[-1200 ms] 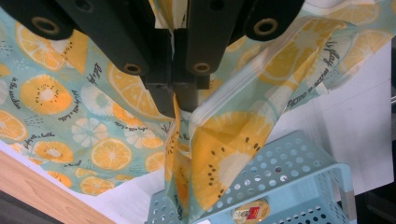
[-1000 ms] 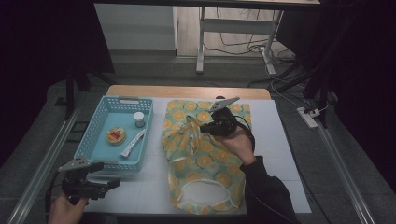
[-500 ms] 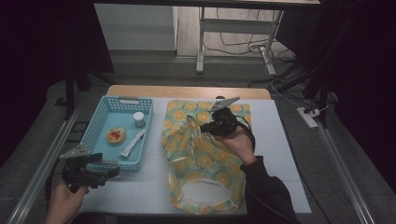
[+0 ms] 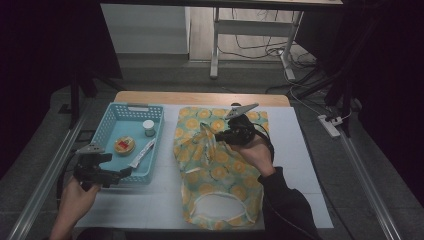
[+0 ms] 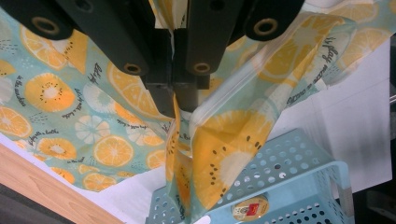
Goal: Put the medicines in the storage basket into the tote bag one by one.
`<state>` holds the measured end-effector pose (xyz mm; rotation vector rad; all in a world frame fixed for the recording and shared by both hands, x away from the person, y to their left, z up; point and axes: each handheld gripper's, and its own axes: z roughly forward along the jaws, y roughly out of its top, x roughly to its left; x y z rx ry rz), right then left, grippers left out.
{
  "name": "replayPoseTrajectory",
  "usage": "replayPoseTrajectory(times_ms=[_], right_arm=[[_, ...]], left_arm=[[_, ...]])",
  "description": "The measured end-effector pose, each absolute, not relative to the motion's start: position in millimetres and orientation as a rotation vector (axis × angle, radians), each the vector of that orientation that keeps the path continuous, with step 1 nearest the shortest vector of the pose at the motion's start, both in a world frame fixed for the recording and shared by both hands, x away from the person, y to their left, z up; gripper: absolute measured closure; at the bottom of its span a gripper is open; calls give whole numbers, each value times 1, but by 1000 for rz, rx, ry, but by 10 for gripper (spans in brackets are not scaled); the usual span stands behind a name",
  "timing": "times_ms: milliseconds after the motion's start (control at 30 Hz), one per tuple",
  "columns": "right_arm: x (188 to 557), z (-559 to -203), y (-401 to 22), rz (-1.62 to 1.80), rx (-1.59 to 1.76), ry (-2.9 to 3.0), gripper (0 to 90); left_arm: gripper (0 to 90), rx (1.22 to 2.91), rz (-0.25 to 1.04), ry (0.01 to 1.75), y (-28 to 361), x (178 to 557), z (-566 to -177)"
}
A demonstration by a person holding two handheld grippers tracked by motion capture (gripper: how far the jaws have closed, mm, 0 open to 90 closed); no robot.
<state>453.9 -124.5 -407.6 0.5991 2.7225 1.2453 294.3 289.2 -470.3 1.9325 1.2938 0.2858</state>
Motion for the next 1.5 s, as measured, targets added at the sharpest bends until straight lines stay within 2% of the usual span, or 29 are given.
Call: replayPoseTrajectory(times_ms=[300, 433, 933, 1133, 1500], right_arm=[[454, -407, -125, 1247, 605, 2721, 900], [454, -407, -126, 1252, 605, 2716, 900], [454, -406, -126, 1256, 598, 2708, 900], [455, -406, -126, 1261, 600, 2703, 900], [454, -406, -126, 1260, 592, 2707, 900]], left_arm=[[0, 1919, 274, 1297, 296, 315, -471], [0, 1908, 226, 1308, 298, 324, -470], [2, 1899, 261, 1348, 305, 356, -469], [4, 1936, 292, 1417, 307, 371, -471], [0, 1988, 234, 1445, 312, 400, -477]])
